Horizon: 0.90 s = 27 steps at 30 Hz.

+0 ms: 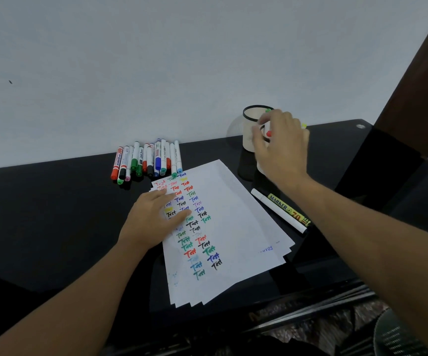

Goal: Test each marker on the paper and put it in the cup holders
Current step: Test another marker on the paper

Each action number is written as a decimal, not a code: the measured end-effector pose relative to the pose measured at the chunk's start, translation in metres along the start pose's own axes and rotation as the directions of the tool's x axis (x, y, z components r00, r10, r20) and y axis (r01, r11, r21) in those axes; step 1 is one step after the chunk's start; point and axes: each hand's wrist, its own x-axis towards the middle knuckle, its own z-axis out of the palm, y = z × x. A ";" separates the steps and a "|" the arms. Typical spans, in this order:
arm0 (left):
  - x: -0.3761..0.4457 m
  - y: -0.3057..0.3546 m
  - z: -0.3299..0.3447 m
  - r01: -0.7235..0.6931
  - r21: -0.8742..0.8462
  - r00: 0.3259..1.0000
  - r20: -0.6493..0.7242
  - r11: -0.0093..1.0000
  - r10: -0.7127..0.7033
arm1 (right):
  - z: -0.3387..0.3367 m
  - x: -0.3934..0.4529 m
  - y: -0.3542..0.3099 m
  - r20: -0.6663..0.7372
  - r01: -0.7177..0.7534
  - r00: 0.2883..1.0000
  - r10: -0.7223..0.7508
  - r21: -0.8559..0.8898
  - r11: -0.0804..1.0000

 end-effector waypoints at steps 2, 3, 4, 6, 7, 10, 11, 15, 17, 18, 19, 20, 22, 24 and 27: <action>0.000 -0.001 0.001 0.002 -0.008 1.000 -0.019 1.000 -0.002 | 0.009 -0.015 -0.014 0.083 0.078 0.993 -0.088 0.117 0.990; 0.000 -0.002 0.001 0.009 -0.006 1.000 -0.018 1.000 -0.009 | 0.015 -0.023 -0.020 0.175 0.089 0.977 -0.119 0.167 0.982; 0.001 -0.002 0.002 0.017 0.000 1.000 -0.015 1.000 -0.017 | 0.021 -0.029 -0.025 0.299 0.089 0.944 -0.140 0.178 0.980; 0.001 -0.002 0.002 0.023 0.011 1.000 -0.009 1.000 -0.023 | 0.038 -0.041 -0.030 0.543 0.092 0.827 -0.146 0.125 0.988; 0.002 -0.003 0.002 0.025 0.011 1.000 -0.006 1.000 -0.025 | 0.047 -0.047 -0.031 0.631 0.087 0.765 -0.128 0.096 0.992; 0.003 -0.006 0.004 0.028 -0.005 1.000 -0.011 1.000 -0.028 | 0.071 -0.057 -0.033 0.726 0.084 0.681 -0.100 0.059 0.995; 0.004 -0.007 0.005 0.025 -0.018 0.999 -0.020 1.000 -0.025 | 0.079 -0.058 -0.034 0.731 0.082 0.675 -0.097 0.056 0.995; 0.006 -0.008 0.006 0.010 -0.032 0.998 -0.060 0.999 -0.012 | 0.104 -0.051 -0.038 0.734 0.106 0.671 -0.108 0.049 0.993; 0.006 -0.008 0.006 0.011 -0.037 0.998 -0.063 0.999 -0.013 | 0.114 -0.044 -0.044 0.744 0.119 0.658 -0.117 0.050 0.992; 0.006 -0.009 0.006 0.014 -0.041 0.998 -0.062 0.999 -0.016 | 0.119 -0.041 -0.047 0.754 0.129 0.645 -0.123 0.051 0.990; 0.006 -0.009 0.007 0.020 -0.044 0.998 -0.057 0.999 -0.022 | 0.124 -0.038 -0.051 0.766 0.144 0.629 -0.128 0.046 0.988; 0.007 -0.009 0.007 0.027 -0.046 0.998 -0.048 0.999 -0.029 | 0.129 -0.035 -0.054 0.777 0.162 0.616 -0.128 0.034 0.986; 0.007 -0.008 0.007 0.044 -0.043 0.999 -0.026 0.998 -0.046 | 0.139 -0.031 -0.061 0.798 0.214 0.591 -0.118 -0.014 0.977; 0.007 -0.007 0.006 0.047 -0.031 0.999 -0.018 0.998 -0.047 | 0.148 -0.029 -0.067 0.828 0.285 0.552 -0.095 -0.081 0.955; 0.006 -0.006 0.005 0.035 -0.018 0.999 -0.024 0.999 -0.036 | 0.154 -0.031 -0.069 0.843 0.334 0.532 -0.078 -0.124 0.934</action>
